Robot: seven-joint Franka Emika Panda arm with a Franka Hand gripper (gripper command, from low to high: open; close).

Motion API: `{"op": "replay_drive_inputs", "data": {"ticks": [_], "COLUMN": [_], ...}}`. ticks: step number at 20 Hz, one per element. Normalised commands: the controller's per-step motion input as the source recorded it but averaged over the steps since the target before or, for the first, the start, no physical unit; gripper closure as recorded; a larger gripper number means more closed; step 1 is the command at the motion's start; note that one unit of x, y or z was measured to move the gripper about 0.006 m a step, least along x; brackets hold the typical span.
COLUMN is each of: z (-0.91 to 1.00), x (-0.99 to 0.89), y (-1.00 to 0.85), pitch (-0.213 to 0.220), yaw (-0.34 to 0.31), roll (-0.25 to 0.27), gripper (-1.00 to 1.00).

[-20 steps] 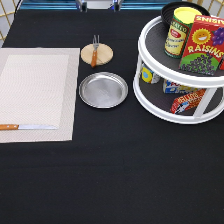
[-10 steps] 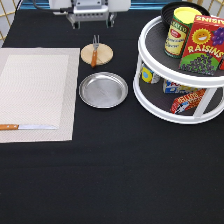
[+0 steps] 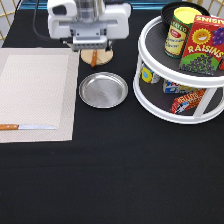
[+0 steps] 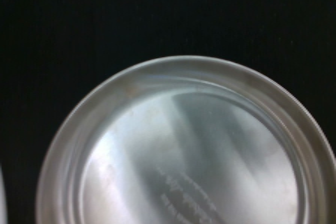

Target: Arrange plate and fork

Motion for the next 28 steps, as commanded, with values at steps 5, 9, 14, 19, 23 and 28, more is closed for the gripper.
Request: {"op": "replay_drive_inputs", "data": {"ticks": [5, 9, 14, 19, 23, 28], "z": [-0.58, -0.53, -0.47, -0.34, -0.3, -0.27], "x": [0.02, -0.04, 0.01, 0.02, 0.0, 0.04], "y": [0.09, 0.21, 0.22, 0.14, 0.07, 0.06], "pitch": [-0.085, -0.122, -0.09, -0.032, 0.0, 0.01], "yaw": [0.0, 0.0, 0.0, 0.0, -0.008, -0.03], "roll": [0.036, 0.013, 0.0, 0.006, 0.007, 0.0], "gripper": [-1.0, -1.0, -1.0, -1.0, -1.0, -1.0]}}
